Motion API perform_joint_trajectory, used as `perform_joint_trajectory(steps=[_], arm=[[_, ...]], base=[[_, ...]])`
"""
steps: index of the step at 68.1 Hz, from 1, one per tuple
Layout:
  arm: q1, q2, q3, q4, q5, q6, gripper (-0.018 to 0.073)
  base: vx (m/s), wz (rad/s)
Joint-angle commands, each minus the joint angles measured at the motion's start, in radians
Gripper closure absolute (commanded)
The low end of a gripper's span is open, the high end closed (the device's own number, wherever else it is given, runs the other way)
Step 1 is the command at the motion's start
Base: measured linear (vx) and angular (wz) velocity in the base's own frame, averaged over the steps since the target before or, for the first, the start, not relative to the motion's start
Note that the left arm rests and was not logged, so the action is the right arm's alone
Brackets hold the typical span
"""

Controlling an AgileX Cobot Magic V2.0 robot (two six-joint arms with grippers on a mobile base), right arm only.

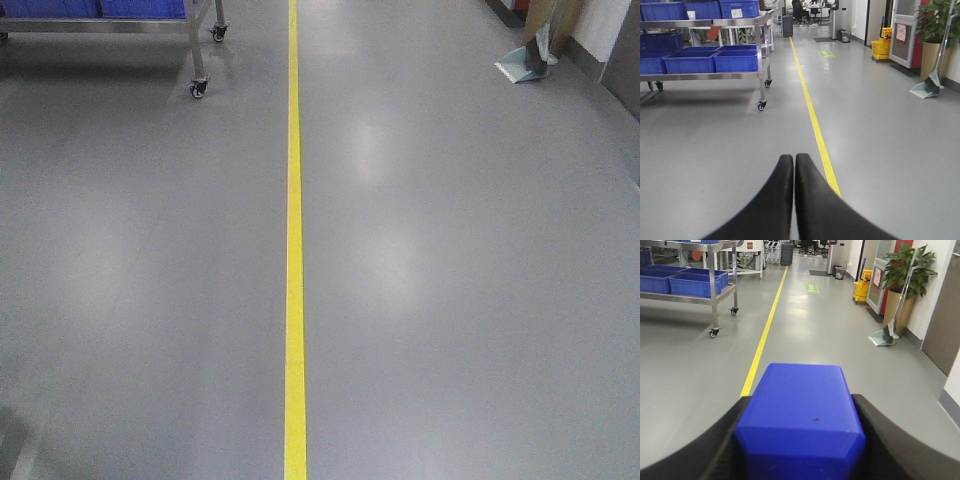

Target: Pour parts from conveyor to right shelf

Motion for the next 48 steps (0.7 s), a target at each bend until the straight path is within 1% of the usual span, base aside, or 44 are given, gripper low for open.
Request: perform_joint_trajectory(steps=[1,28,48], arm=[[-0.001,0.013,-0.028,-0.002,-0.080,-0.006,0.0565],[-0.001,0.013,-0.028,-0.003,-0.080,-0.006,0.0565],[-0.001,0.013,-0.028,-0.002,-0.080,-0.006,0.0565]], base=[[0.74,0.05],[0.74,0.02],[0.72,-0.06]])
